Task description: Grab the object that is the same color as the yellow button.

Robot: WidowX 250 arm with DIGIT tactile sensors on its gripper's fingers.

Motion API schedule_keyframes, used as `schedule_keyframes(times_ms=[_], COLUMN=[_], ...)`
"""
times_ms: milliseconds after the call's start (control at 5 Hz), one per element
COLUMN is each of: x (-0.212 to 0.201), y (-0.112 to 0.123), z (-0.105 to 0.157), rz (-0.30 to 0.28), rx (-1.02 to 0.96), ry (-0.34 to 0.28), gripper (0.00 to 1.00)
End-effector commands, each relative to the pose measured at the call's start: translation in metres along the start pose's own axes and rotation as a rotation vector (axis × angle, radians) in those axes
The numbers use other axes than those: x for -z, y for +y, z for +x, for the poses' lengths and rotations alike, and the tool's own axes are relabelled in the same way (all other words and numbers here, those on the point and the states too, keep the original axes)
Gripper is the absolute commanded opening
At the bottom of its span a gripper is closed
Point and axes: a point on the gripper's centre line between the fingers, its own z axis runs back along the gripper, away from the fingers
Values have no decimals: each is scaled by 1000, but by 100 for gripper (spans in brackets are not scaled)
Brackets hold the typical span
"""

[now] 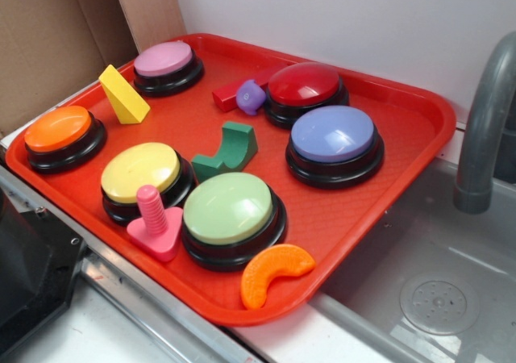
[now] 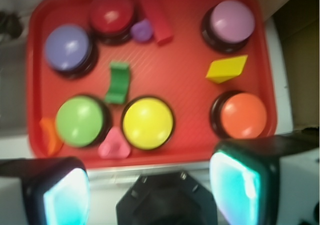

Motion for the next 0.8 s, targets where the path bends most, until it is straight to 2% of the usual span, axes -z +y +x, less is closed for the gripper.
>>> schedule_keyframes(times_ms=[0, 200, 600], x=[38, 65, 108], y=[46, 77, 113], z=[36, 44, 50], rz=[79, 149, 246], rx=[-233, -360, -521], ry=[-92, -135, -207], gripper=[100, 100, 100])
